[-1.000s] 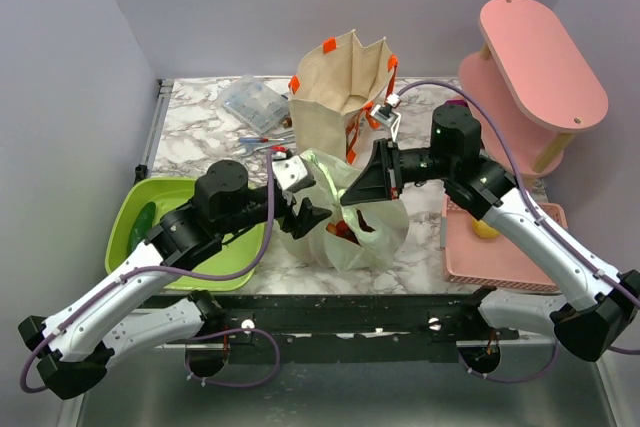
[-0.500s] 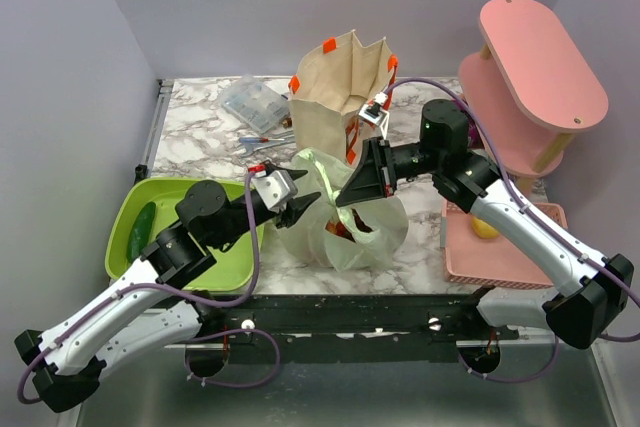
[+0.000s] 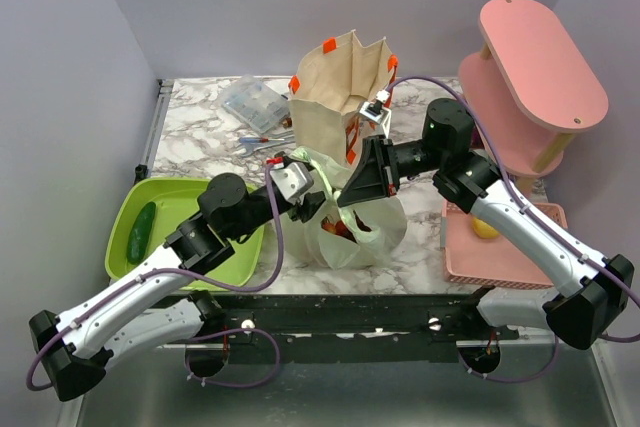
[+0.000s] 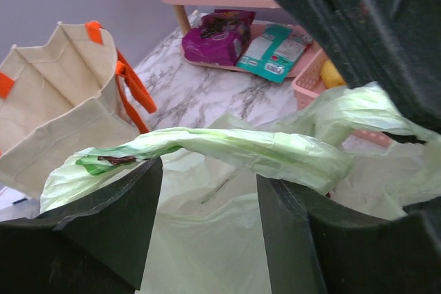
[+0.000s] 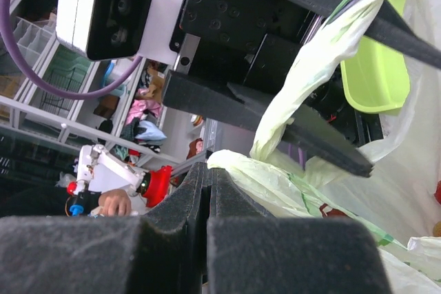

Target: Place the food into the grocery bag and tie it

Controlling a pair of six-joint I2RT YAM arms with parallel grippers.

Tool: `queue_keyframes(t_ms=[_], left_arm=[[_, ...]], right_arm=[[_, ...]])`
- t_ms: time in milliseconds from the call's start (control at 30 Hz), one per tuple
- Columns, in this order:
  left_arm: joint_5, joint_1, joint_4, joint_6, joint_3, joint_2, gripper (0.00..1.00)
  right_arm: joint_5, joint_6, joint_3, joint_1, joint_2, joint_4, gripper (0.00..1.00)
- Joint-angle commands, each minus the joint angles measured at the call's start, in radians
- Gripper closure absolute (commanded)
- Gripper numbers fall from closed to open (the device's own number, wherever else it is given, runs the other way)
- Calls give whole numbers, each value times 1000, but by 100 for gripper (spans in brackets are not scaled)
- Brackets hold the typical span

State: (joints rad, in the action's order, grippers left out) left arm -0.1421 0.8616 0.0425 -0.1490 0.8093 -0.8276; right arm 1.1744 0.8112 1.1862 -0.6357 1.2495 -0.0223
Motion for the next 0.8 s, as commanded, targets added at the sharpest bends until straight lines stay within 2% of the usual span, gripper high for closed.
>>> queue_keyframes(t_ms=[0,167,367,767], left_arm=[[-156,6,-2,68,-9,39,40],[-262,7,37,188,-58,119,32],[-264,9,81,221,-80,128,21],[-253,10,224,158,-95,66,24]], right_arm=[[30,-3,-1,-2,-24,27,99],[30,-21,8,-3,-22,-5,99],[37,-23,6,-3,-16,-6,99],[57,19,-14,-3,-14,55,99]])
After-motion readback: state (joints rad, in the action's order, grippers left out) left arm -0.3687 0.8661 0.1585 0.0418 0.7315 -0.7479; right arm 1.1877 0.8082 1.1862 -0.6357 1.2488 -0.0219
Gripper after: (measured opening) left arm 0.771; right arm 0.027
